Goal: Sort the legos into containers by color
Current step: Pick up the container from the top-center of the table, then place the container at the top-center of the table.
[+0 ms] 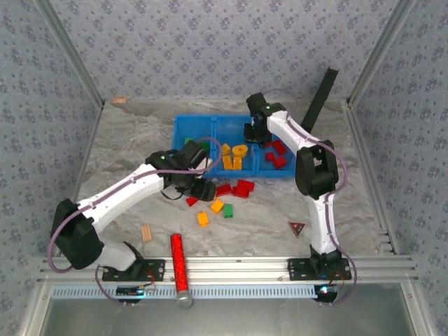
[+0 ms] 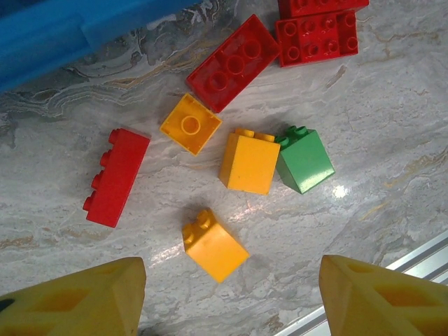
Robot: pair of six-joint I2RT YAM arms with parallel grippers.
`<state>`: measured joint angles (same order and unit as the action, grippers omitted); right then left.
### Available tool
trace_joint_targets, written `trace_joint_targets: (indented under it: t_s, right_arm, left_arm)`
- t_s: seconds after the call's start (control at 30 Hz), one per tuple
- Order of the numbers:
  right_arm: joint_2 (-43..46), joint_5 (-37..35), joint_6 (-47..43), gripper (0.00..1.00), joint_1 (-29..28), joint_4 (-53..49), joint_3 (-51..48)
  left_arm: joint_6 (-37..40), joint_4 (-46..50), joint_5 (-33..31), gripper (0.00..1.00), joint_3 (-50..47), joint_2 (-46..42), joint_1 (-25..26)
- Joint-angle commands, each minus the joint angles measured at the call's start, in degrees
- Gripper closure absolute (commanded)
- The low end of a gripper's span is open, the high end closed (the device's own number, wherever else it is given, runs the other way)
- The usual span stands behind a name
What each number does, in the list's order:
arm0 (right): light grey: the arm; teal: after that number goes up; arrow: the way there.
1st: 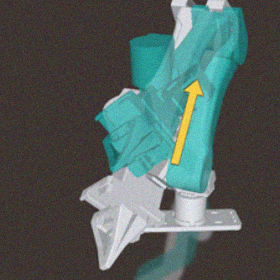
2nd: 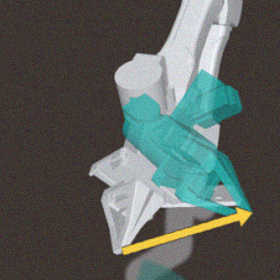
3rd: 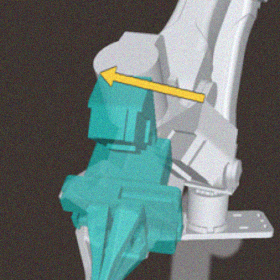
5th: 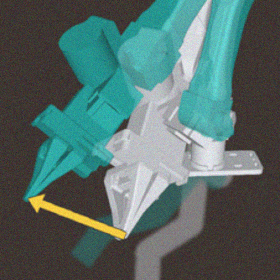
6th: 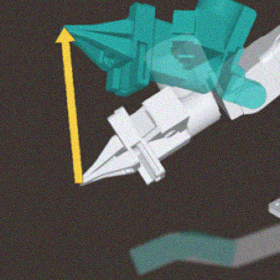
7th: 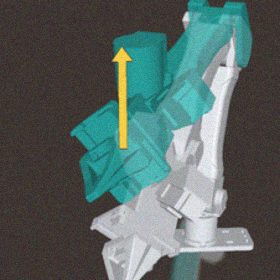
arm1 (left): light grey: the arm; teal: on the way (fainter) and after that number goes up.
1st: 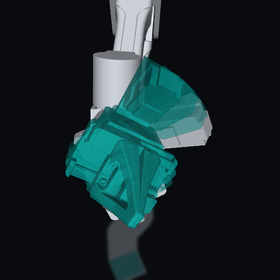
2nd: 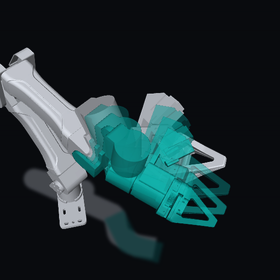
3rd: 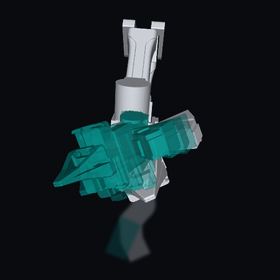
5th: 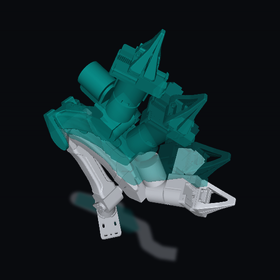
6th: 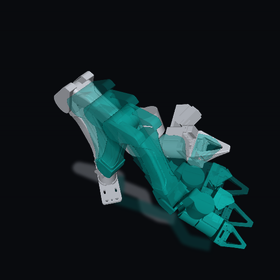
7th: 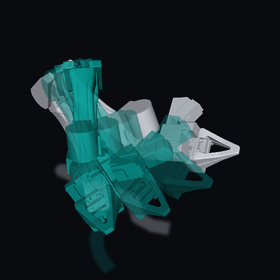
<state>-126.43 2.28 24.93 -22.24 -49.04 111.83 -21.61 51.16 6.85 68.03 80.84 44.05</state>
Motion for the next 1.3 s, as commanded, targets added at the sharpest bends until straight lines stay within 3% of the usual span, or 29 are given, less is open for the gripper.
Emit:
trace_joint_targets:
  t_s: [0.0, 0.23, 0.43, 0.67, 1.0, 1.1, 1.27]
  right_arm:
    - [1.01, 4.66, 5.75, 0.80, 0.53, -0.81, 7.50]
    - [-0.62, 1.30, 6.04, 0.83, 0.64, -2.98, 16.59]
    - [-6.58, -1.92, 1.29, 0.83, 0.62, -5.27, 25.86]
    - [-9.57, -4.40, -3.17, 0.84, 0.22, -2.44, 26.35]
    - [-12.98, -2.95, -2.61, 0.84, 0.44, 0.58, 26.82]
    - [-13.40, -2.24, -2.52, 0.82, 0.41, 0.89, 26.69]
    - [-10.31, -0.51, -2.35, 0.67, 0.37, 5.15, 21.73]
  left_arm:
    - [0.94, 0.35, 0.79, 0.33, -0.27, 0.84, 0.24]
    - [1.96, 0.24, 0.05, 0.33, -0.27, 1.93, 0.16]
    - [4.31, -2.09, -4.20, 0.33, -4.50, 2.88, 0.07]
    - [9.74, -4.14, -12.65, 0.32, -7.97, 3.55, -0.21]
    - [11.54, -9.37, -13.25, 0.32, -9.85, 7.31, -0.94]
    - [11.50, -10.54, -14.19, 0.32, -9.67, 8.64, -2.35]
    - [11.49, -11.38, -9.91, 0.36, -7.26, 12.32, -7.04]
